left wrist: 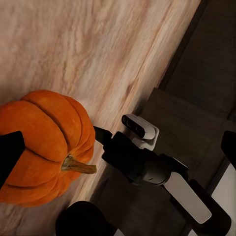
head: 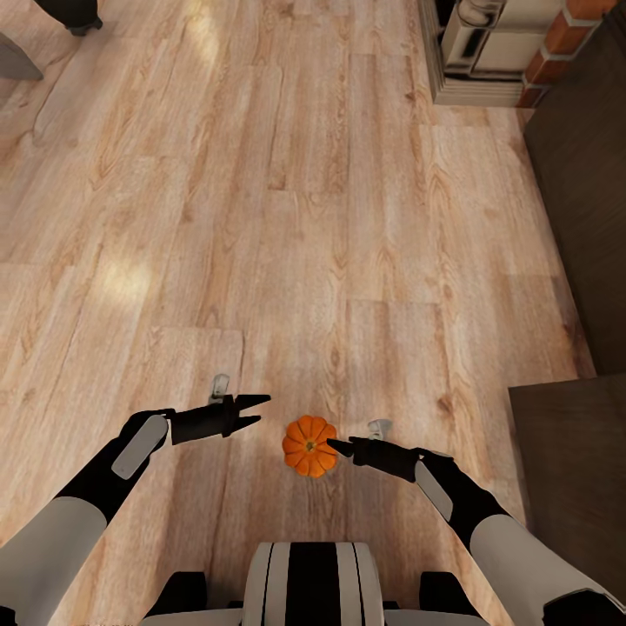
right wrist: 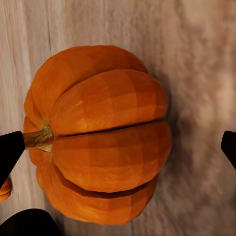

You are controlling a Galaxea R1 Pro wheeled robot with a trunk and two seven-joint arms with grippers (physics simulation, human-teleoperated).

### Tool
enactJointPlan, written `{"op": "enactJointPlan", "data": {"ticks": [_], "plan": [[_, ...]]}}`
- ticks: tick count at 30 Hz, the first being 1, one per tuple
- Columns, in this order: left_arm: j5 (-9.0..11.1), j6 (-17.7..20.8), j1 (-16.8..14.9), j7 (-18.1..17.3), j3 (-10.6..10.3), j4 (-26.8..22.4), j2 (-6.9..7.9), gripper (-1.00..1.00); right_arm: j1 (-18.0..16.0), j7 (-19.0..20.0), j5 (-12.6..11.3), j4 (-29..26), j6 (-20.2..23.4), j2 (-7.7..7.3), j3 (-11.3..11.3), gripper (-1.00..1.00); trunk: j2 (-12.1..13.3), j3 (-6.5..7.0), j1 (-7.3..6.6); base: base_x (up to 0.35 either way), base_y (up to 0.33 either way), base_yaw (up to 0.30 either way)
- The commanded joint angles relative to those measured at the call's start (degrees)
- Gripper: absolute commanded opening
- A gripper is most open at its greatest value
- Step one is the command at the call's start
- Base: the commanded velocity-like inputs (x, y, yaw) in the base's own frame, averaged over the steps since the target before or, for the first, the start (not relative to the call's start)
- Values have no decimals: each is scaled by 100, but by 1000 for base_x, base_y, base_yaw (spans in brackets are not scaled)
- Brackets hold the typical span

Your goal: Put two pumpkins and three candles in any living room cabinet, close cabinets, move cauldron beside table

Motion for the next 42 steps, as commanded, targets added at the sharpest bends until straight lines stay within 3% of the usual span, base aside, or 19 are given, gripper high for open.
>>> {"op": "enactJointPlan", "data": {"ticks": [1,9,13,20,29,35,36,42], "plan": [[-1,0,0,0,0,0,0,100,1,-10,0,0,-1,0,0,100,0,0,0,0,0,32],[22,3,33,-21,33,-27,33,100,22,-179,-24,-40,-8,-24,32,100,0,-1,0,0,0,7],[24,-5,62,-21,35,-46,-2,100,5,-190,-36,24,-15,59,35,100,0,-1,0,0,0,0],[16,23,104,-18,261,-243,-3,100,0,-230,189,95,-16,286,104,100,0,-1,0,0,0,0],[15,31,105,-18,550,-255,-3,100,0,-454,312,89,-1,348,136,100,0,-1,0,0,0,0],[15,28,105,-18,554,-261,-8,100,0,-648,325,89,5,442,138,100,0,-1,0,0,0,103],[15,30,105,-18,554,-261,-9,100,0,-863,325,88,8,446,140,100,0,-1,0,0,0,263],[15,28,105,-18,554,-261,-12,100,0,-873,325,83,10,464,141,100,0,-1,0,0,0,282]]}}
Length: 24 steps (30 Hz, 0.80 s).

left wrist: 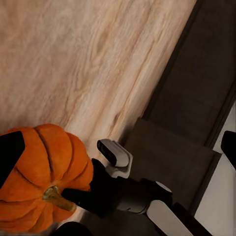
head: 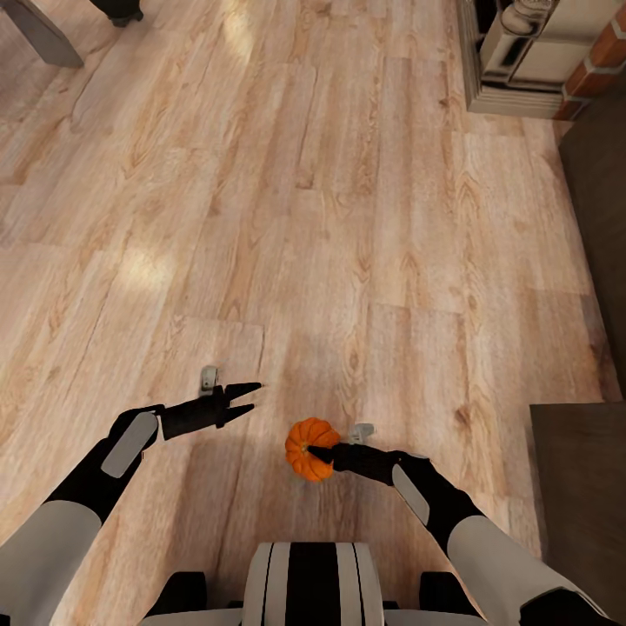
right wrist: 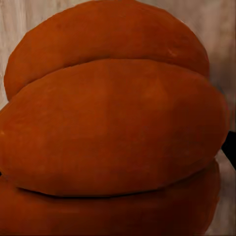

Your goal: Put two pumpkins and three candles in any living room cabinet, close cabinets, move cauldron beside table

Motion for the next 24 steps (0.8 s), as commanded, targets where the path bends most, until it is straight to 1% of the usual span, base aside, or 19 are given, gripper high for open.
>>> {"op": "enactJointPlan", "data": {"ticks": [1,7,9,10,12,13,17,24], "plan": [[-1,1,0,0,0,-1,-3,100,1,-289,70,9,-22,0,-3,100,0,0,1,0,0,288],[-1,-1,0,0,0,1,-6,100,1,-303,74,-22,-22,10,-1,100,0,0,1,0,0,289],[-1,-1,0,0,0,2,-6,100,1,-374,104,-45,-18,10,28,100,0,0,1,0,0,289],[-1,-2,0,0,0,-1,-6,100,1,-520,160,-76,-18,16,138,100,0,0,1,0,0,188],[-1,-2,0,0,0,-2,-6,100,1,-647,193,-154,-26,35,288,100,0,0,1,0,0,91],[-1,-2,0,0,0,-2,-6,100,1,-662,199,-206,-36,39,319,-100,0,0,1,0,0,39],[-1,-2,0,0,0,-3,-6,100,1,-696,202,-412,-30,38,380,-100,0,0,1,0,0,11],[-1,1,0,0,0,-3,-6,100,1,-685,200,-505,-19,26,378,-100,0,0,1,0,0,0]]}}
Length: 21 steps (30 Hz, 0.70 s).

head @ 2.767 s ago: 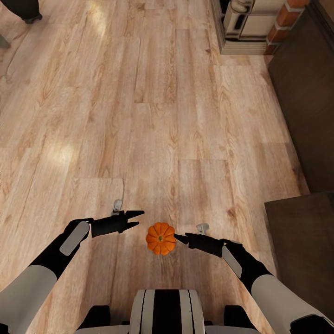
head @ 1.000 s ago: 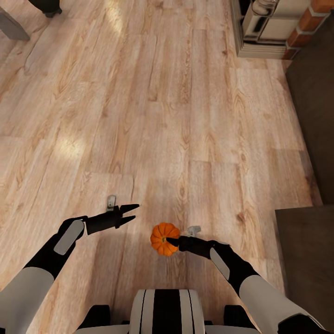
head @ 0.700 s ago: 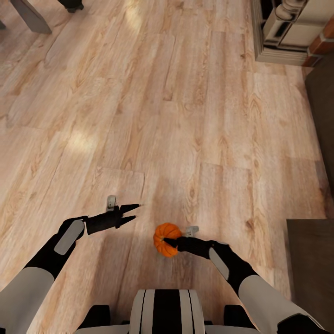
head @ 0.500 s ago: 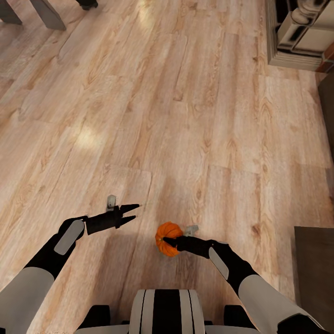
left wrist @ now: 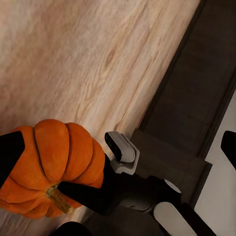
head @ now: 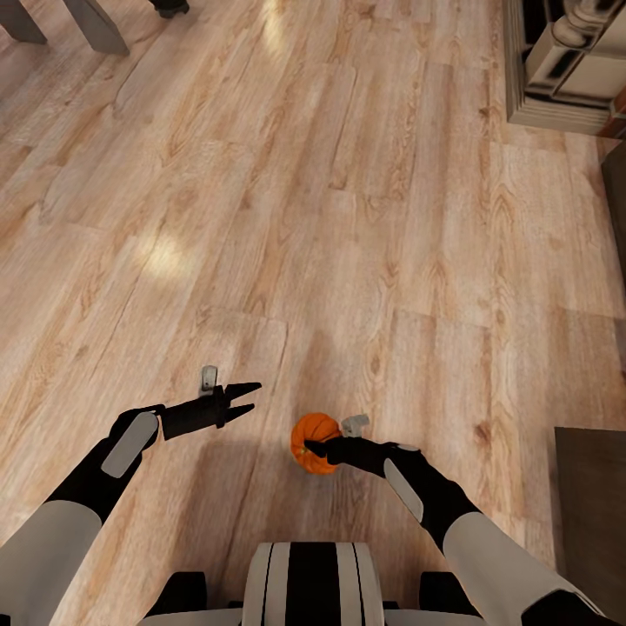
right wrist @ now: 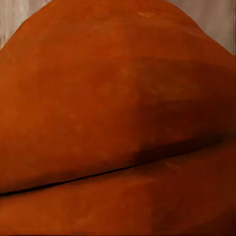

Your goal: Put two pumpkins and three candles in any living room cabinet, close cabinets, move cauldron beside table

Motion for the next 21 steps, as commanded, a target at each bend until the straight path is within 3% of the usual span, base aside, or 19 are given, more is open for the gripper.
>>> {"op": "enactJointPlan", "data": {"ticks": [1,6,11,18,20,21], "plan": [[0,1,0,0,0,-1,0,100,0,-29,39,-33,-8,-7,-8,-100,0,0,0,0,0,0],[0,-2,0,0,2,-1,0,100,0,54,4,-175,9,-39,-9,-100,0,0,0,0,0,0],[0,-1,0,0,9,-1,8,100,0,499,-21,-408,41,-52,-21,-100,0,0,0,0,0,0],[0,2,0,0,17,-138,70,100,0,627,-259,-842,55,-69,-46,-100,0,0,0,0,0,0],[4,5,0,-4,23,-475,275,100,0,630,-306,-943,55,-148,-66,-100,0,0,0,0,0,0],[13,6,13,-7,33,-781,483,100,0,630,-322,-1062,56,-212,-237,-100,0,0,0,0,0,0]]}}
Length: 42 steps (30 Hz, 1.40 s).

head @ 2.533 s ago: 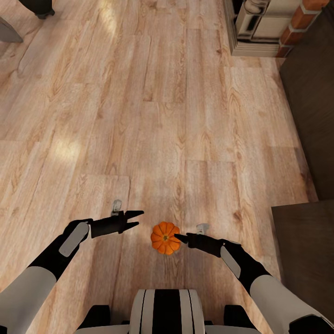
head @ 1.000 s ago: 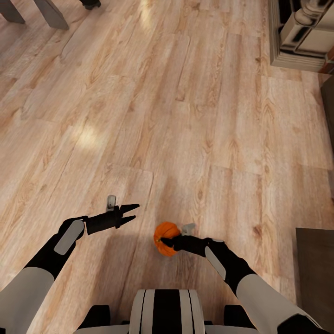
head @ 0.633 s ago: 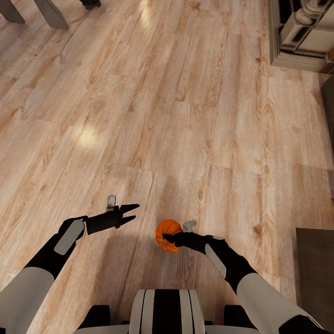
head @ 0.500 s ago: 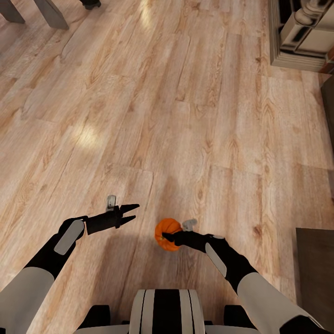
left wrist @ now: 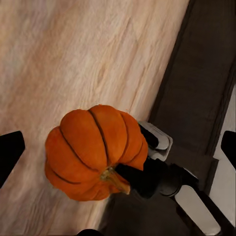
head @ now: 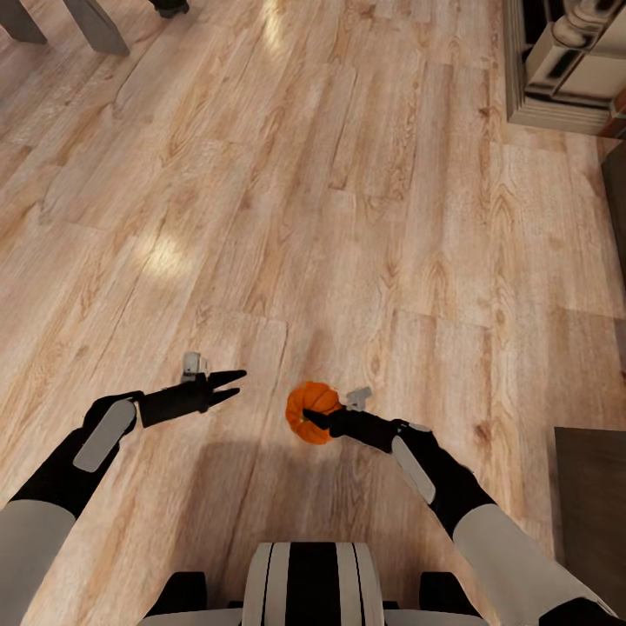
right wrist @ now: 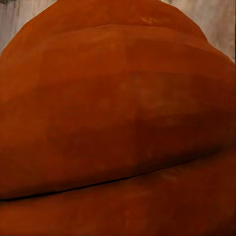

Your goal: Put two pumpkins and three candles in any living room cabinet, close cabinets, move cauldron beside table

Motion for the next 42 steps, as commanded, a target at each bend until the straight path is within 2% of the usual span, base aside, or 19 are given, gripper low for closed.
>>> {"op": "enactJointPlan", "data": {"ticks": [1,8,22,31,42], "plan": [[-15,-4,4,-1,0,-46,31,100,2,2,-1,-39,6,-10,-76,-100,0,-1,1,0,0,0],[-12,3,7,0,2,-129,52,100,2,2,-4,-136,6,-134,-475,-100,0,-1,1,0,0,0],[9,-12,15,0,1,-92,-15,100,2,1,-4,-155,9,-147,-514,-100,0,-1,1,0,0,0],[-2,24,16,7,-24,-138,-23,100,5,-37,6,-76,-2,-107,-488,-100,12,199,-23,0,0,36],[-2,40,12,7,-25,-151,-15,100,19,-41,6,-66,-3,-91,-488,-100,27,443,-51,0,0,268]]}}
